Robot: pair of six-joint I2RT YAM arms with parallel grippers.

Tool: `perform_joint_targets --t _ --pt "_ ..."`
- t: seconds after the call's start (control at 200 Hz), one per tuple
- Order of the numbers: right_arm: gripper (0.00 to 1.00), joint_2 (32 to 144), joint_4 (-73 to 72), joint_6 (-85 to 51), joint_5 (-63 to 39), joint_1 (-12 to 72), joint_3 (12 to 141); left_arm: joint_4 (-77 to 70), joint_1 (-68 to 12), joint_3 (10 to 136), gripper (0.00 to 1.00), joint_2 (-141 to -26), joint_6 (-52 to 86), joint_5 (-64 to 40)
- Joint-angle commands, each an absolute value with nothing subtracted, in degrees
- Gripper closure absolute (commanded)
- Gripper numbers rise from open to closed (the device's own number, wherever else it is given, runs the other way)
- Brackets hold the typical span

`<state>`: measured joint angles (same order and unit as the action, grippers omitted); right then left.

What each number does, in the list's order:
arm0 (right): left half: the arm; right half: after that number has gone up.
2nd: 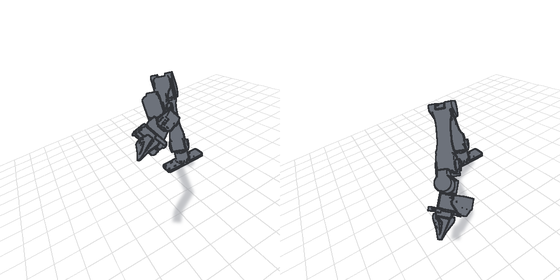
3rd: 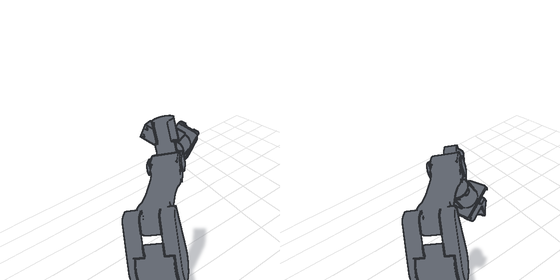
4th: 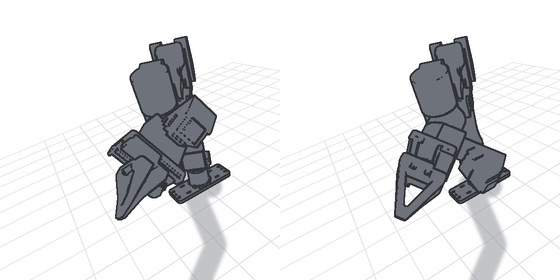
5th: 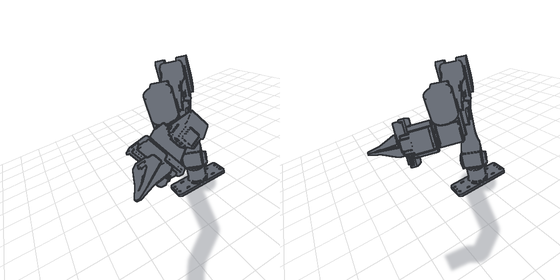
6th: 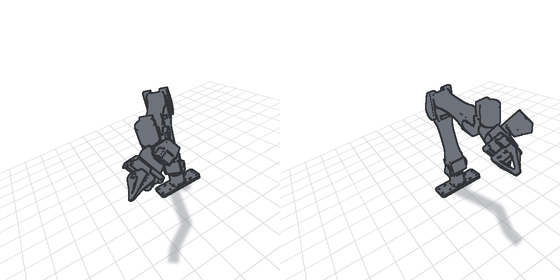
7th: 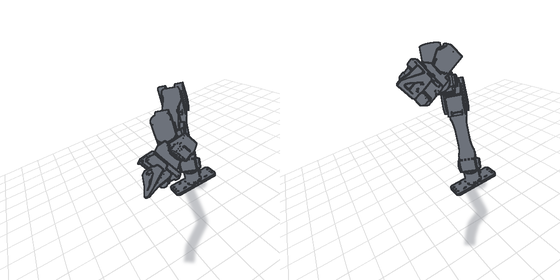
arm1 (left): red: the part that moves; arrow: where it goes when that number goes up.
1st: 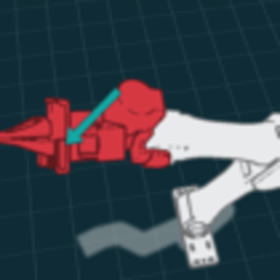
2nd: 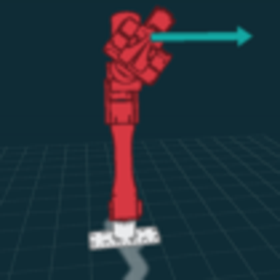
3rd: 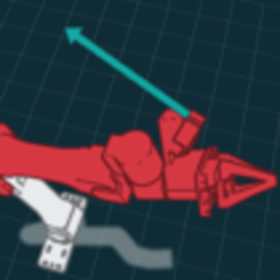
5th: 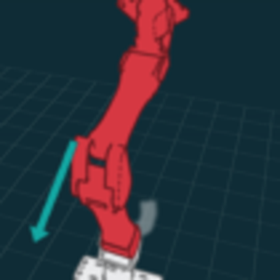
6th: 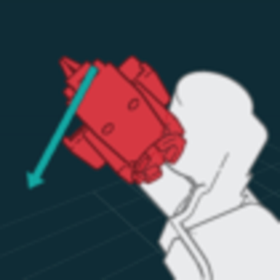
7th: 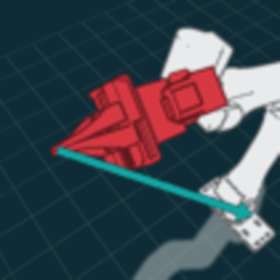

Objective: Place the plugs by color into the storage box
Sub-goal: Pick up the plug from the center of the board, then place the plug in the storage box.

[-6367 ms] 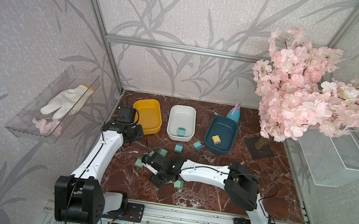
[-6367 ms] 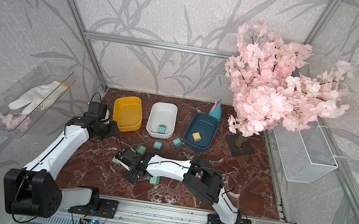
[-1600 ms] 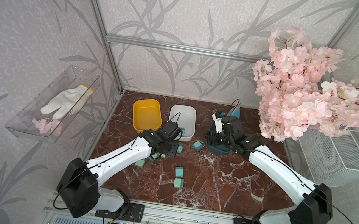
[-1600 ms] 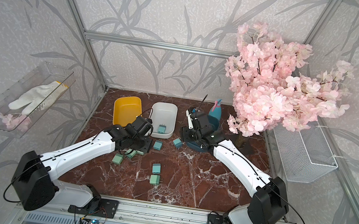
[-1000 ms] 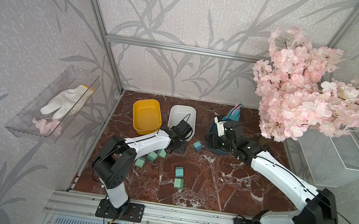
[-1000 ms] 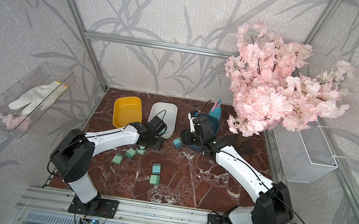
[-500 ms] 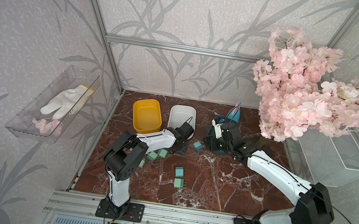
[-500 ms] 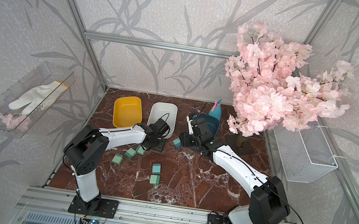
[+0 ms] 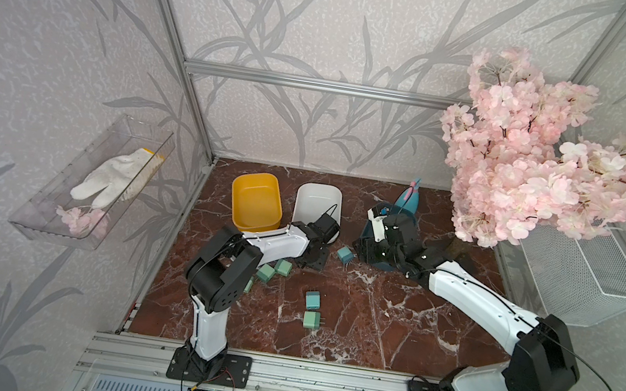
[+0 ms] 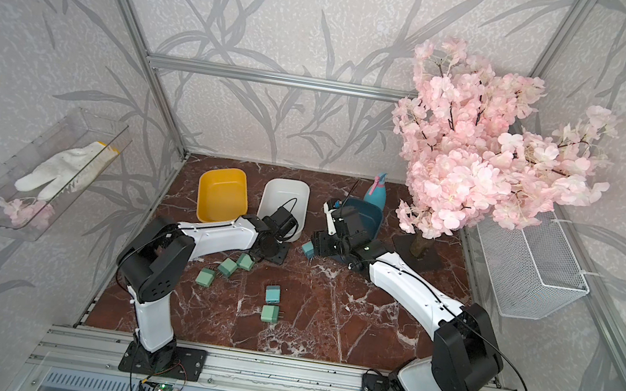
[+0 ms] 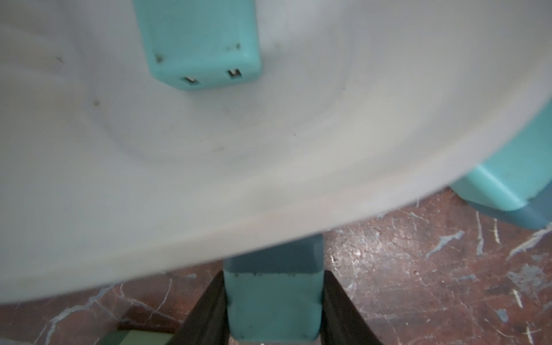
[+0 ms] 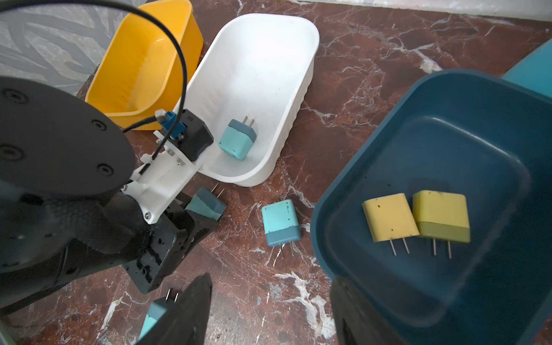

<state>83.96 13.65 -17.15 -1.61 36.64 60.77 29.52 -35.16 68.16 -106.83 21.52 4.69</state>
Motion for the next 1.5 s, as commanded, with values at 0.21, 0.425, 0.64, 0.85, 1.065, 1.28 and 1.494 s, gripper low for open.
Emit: perform_joint_targets --t 0.21,0.425,0.64,0.85,1.065,1.28,1.494 --pt "0.32 80.8 13.6 -18.3 -2.0 36.5 59.8 32.5 -36.6 66.8 0.62 -102.1 21.9 6.7" --pt "0.32 77.5 14.6 -19.7 -1.8 36.4 58.3 33.6 -38.4 64.7 0.61 -98.5 22.7 6.1" --pt "0.32 74.6 14.9 -21.6 -2.4 36.7 57.7 35.2 -40.3 63.5 0.62 -92.9 23.1 5.8" --pt "0.32 73.8 13.9 -22.5 -2.4 37.2 58.0 39.3 -40.2 67.8 0.62 -88.9 22.9 8.5" --pt "0.32 75.0 12.4 -22.1 -2.6 37.1 58.1 44.7 -37.8 79.1 0.62 -93.8 19.2 12.1" --pt "0.31 76.0 11.2 -21.9 -3.3 37.1 57.8 46.3 -31.0 88.3 0.62 -102.5 19.4 6.2" --pt "0.31 78.4 10.3 -20.5 -4.3 37.1 58.5 48.8 -26.8 100.0 0.62 -112.4 17.1 5.9"
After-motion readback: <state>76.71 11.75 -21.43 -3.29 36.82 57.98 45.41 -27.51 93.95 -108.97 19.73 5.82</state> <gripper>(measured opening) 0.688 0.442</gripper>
